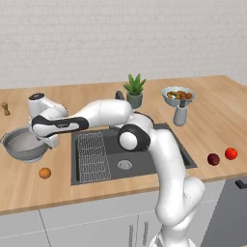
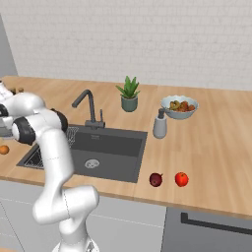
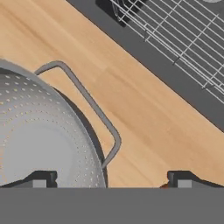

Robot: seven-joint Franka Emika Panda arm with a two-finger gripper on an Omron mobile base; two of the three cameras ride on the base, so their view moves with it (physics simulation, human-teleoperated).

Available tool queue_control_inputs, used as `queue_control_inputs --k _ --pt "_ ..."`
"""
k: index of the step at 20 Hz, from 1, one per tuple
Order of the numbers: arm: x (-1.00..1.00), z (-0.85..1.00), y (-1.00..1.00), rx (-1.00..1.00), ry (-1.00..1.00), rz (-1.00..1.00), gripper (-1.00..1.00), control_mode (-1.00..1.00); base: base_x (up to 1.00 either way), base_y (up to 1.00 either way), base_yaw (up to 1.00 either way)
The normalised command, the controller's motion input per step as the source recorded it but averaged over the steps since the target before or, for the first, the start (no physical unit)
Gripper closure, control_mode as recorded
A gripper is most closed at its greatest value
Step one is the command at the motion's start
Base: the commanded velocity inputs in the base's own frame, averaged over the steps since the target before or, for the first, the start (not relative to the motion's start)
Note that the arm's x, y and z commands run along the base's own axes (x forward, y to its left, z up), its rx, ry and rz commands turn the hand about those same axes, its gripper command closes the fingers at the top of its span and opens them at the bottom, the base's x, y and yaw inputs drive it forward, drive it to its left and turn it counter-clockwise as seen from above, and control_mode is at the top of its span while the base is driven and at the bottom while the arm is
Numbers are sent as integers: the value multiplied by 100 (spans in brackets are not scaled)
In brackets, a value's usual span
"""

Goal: Put the colander in the sink, put the tangerine, apple, pear in the colander, and turn on the sink faucet and pour water over the colander.

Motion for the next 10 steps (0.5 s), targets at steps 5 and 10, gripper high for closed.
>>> queue_control_inputs --k 5,10 --pt "29 -16 15 0 1 8 -100 -100 0 0 0" --pt "20 -22 17 0 2 6 -100 -100 0 0 0"
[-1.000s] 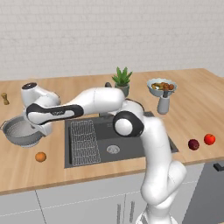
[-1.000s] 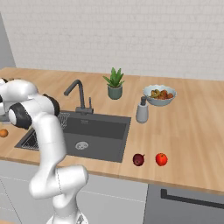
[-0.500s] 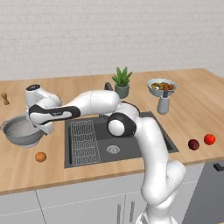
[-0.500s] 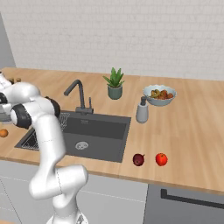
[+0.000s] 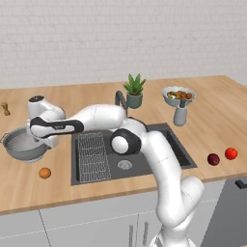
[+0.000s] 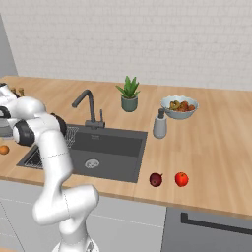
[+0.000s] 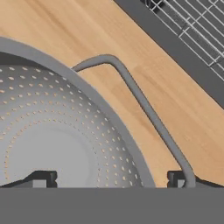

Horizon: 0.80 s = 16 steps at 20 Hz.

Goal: Put the colander in the sink, put the tangerine, apple, pear in the colander, and turn on the sink faucet and pour water over the colander.

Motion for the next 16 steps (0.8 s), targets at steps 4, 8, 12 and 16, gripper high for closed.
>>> queue_control_inputs --k 4,8,12,16 --pt "3 -18 15 0 0 4 -100 -100 0 0 0" --pt "-6 -15 14 0 0 0 100 -100 0 0 0" --pt "-22 -1 1 0 0 0 100 -100 0 0 0" --pt "-34 1 -2 0 -4 -4 100 -100 0 0 0"
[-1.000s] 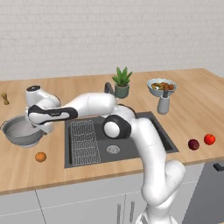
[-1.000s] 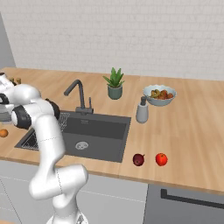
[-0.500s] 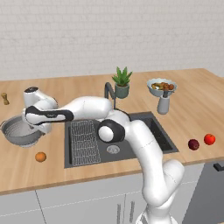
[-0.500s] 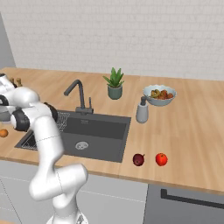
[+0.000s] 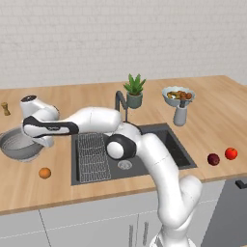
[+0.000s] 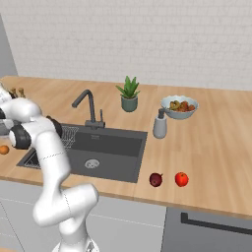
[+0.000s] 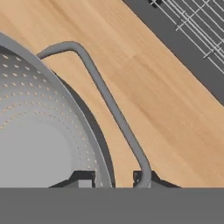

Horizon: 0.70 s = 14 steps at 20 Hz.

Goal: Put the colander in the sink, put the tangerine, apple, pear in the colander, and turn on the sink faucet and pour water over the colander.

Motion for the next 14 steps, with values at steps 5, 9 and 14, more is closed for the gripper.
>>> queue_control_inputs --k 5,9,14 --pt "-61 40 -33 1 -13 -14 100 -100 0 0 0" --pt "-72 62 -66 5 -16 -17 100 -100 0 0 0" --pt "-67 73 -79 12 -11 -13 100 -100 0 0 0"
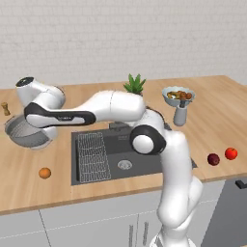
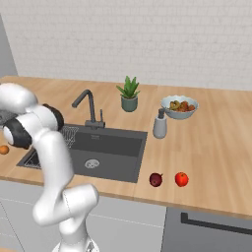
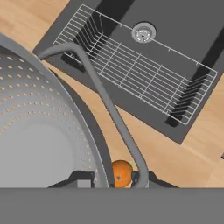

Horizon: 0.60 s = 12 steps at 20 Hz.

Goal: Put the colander in the sink, put the tangerine, apple, pear in the colander, and turn on the sink faucet and pour water over the colander.

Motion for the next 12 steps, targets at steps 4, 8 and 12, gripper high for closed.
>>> queue_control_inputs --k 4,8,12 --pt "-73 79 -88 16 -9 -5 100 -100 0 0 0" --pt "-78 85 -97 16 -10 0 100 -100 0 0 0" --pt "-70 83 -100 17 -13 -3 100 -100 0 0 0"
